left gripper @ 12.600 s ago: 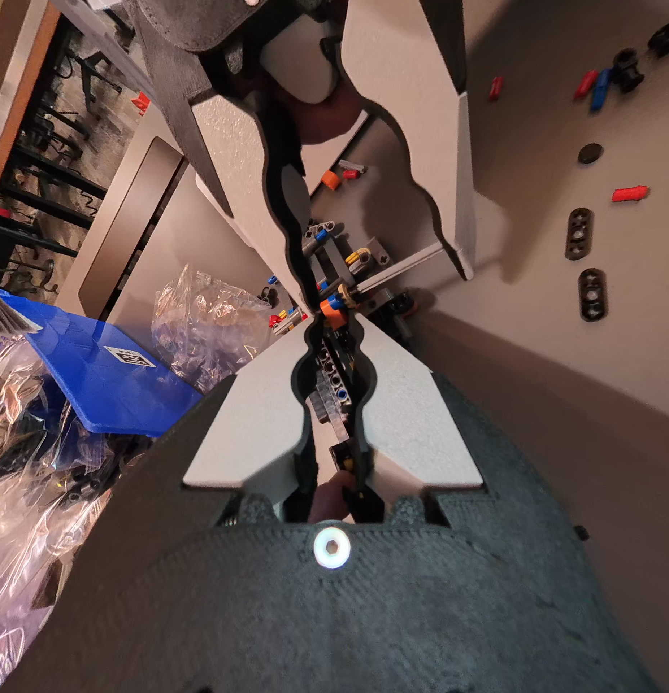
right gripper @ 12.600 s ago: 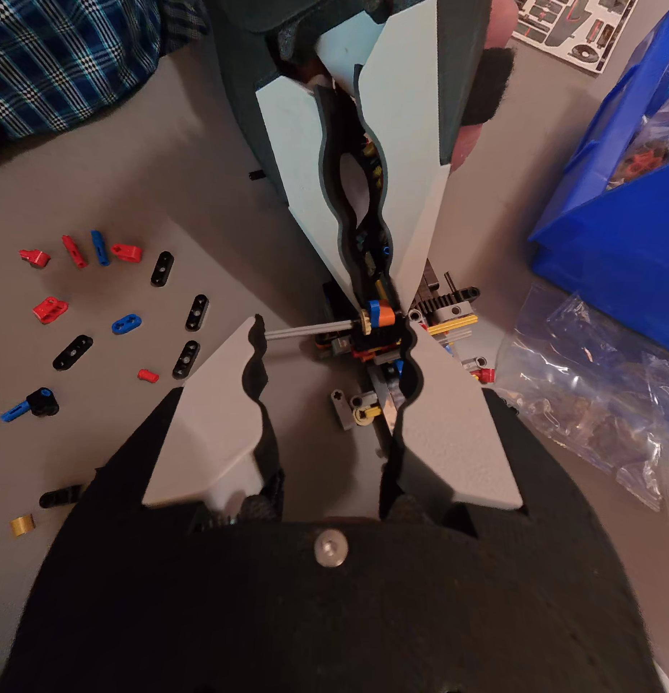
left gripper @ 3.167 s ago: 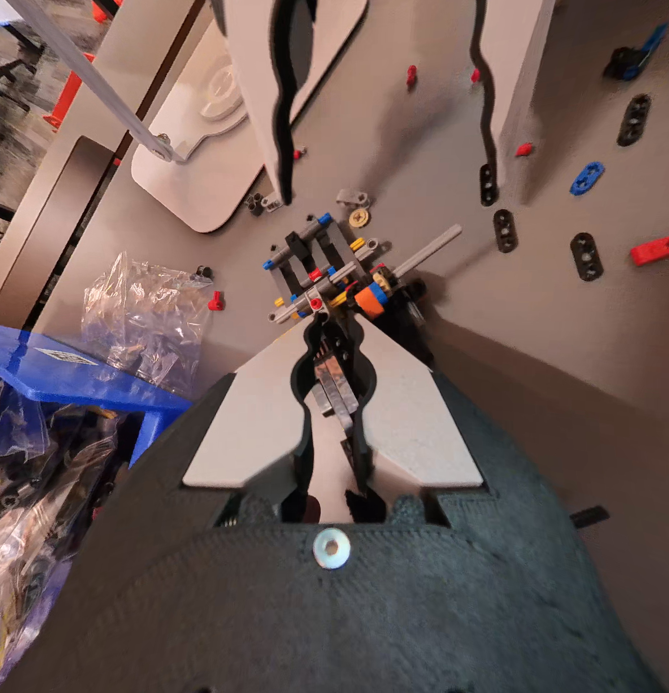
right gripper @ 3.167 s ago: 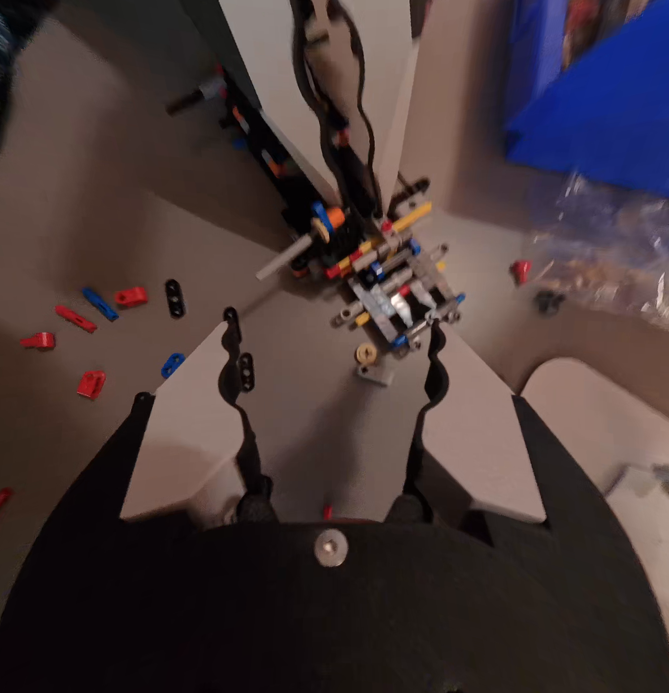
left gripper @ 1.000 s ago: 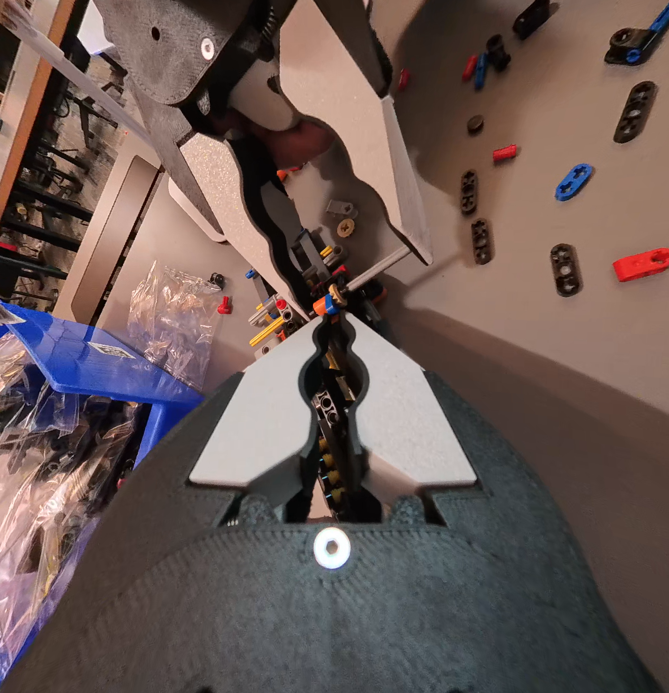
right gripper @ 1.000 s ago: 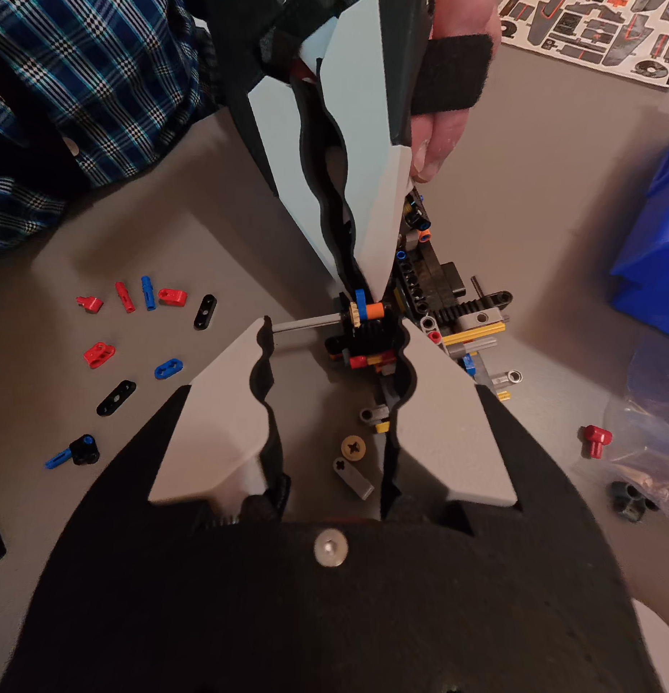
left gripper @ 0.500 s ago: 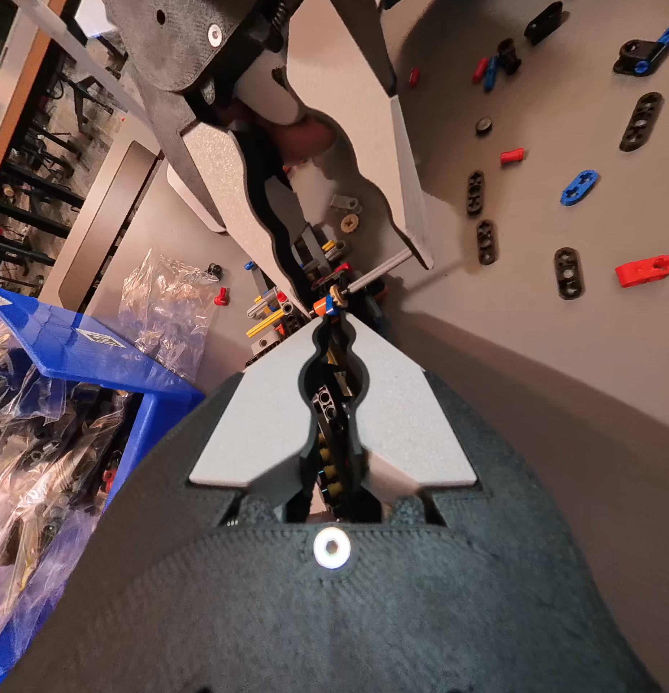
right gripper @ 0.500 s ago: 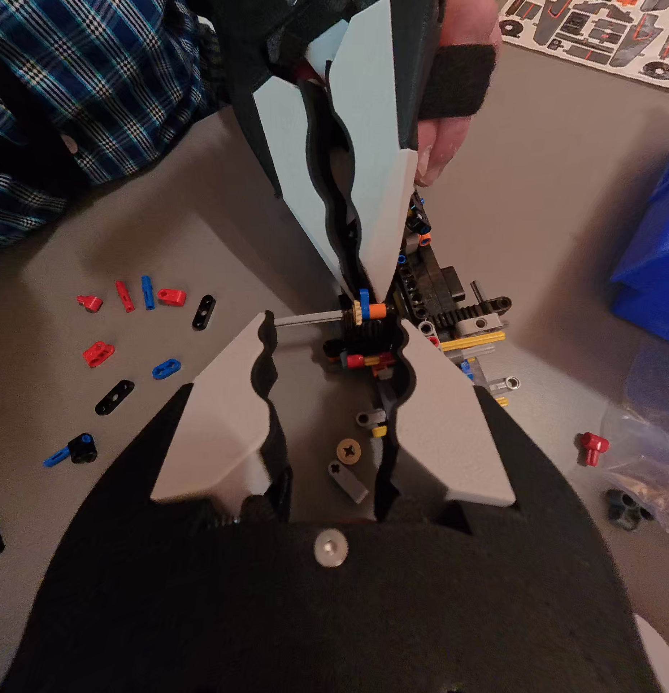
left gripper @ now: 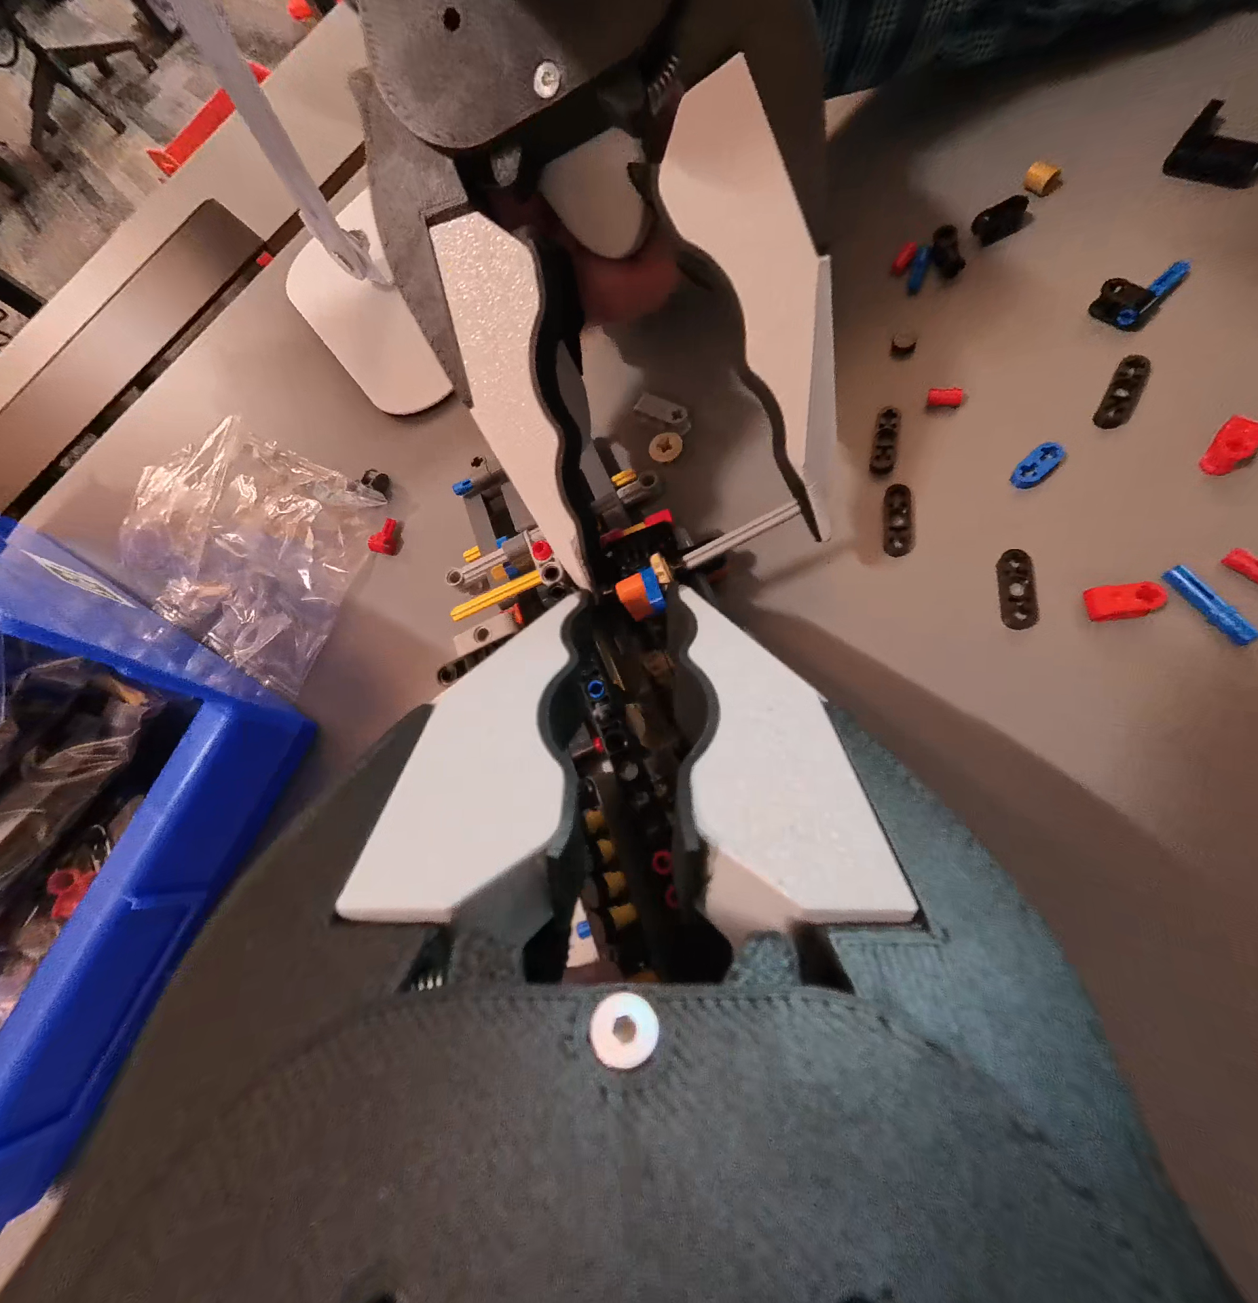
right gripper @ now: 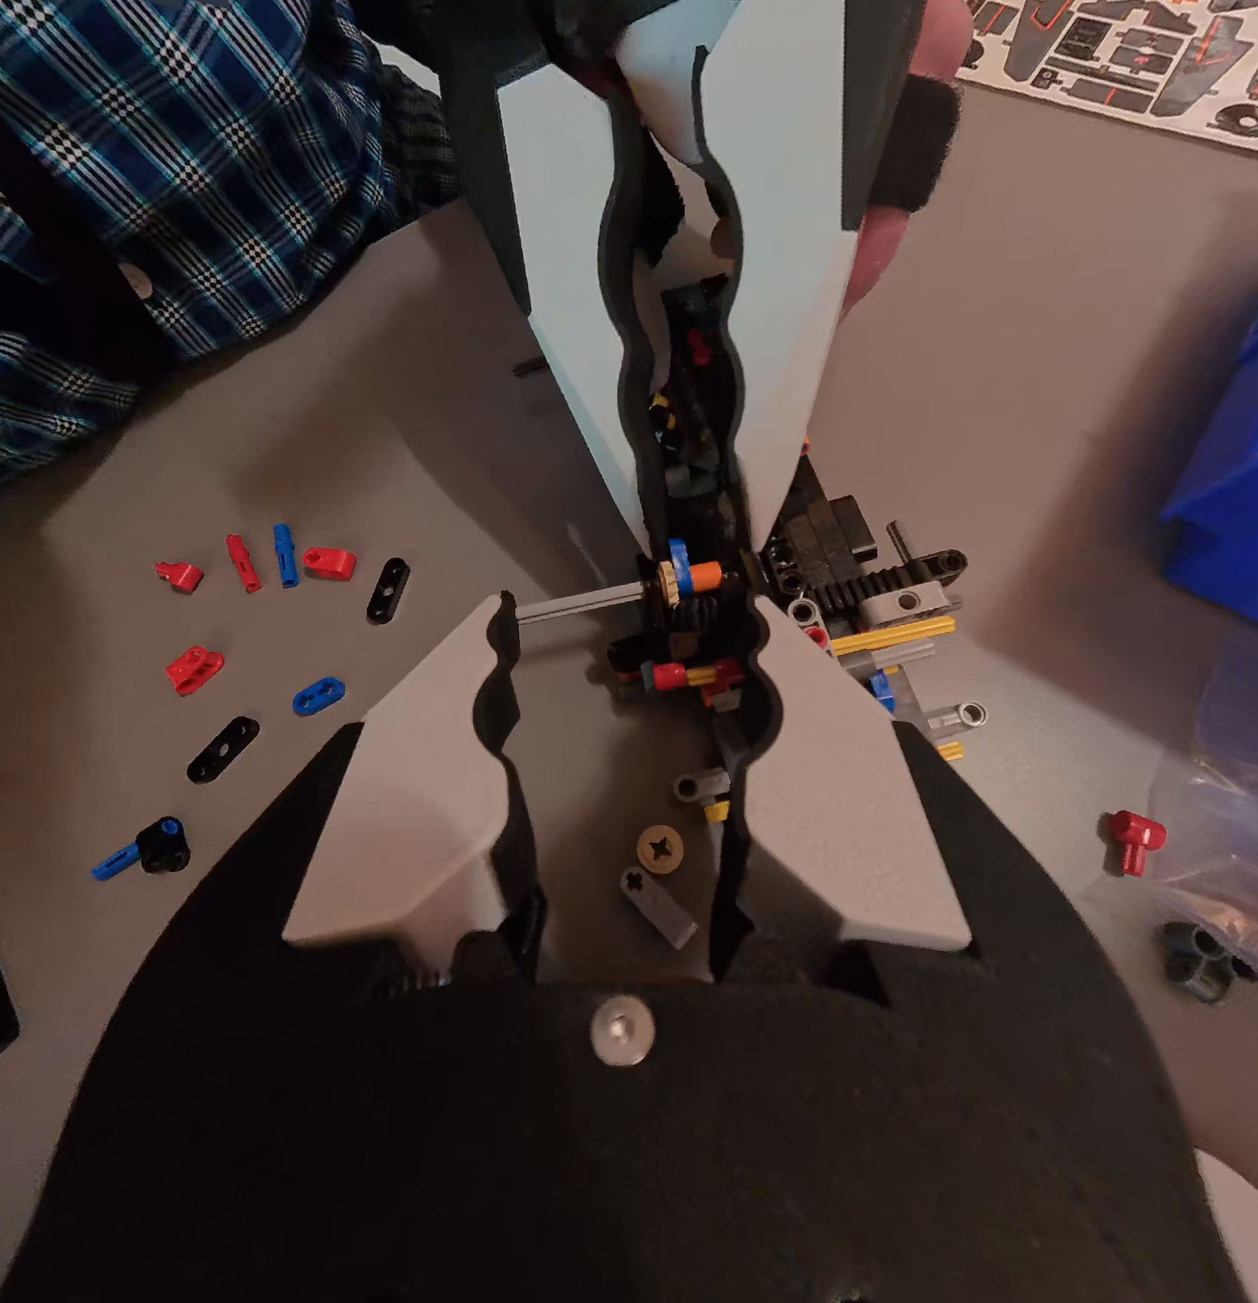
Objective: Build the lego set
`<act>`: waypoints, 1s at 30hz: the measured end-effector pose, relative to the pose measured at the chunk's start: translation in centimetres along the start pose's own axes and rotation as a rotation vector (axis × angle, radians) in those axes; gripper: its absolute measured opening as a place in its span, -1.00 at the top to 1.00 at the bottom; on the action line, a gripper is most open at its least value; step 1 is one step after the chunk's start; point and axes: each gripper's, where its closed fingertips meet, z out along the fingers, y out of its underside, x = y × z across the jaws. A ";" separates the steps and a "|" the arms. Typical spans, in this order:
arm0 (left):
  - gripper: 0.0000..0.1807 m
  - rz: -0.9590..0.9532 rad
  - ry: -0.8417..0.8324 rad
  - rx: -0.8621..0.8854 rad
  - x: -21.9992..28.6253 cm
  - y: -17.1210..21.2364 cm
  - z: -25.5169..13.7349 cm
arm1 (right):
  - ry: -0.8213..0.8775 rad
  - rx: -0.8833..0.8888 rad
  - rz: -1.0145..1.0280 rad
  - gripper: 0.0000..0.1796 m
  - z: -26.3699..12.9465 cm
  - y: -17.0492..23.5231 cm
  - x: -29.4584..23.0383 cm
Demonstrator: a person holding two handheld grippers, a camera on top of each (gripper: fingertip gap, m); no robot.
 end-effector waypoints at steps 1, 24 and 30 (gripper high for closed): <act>0.78 -0.002 -0.004 0.002 -0.1 0.0 0.0 | 0.000 0.002 0.002 0.33 0.0 0.0 0.0; 0.82 -0.035 0.047 -0.015 0.3 0.3 0.7 | 0.011 0.005 -0.008 0.33 0.0 0.2 0.1; 0.85 -0.038 0.072 -0.049 0.5 0.4 1.0 | 0.019 0.009 -0.008 0.33 0.0 0.3 0.2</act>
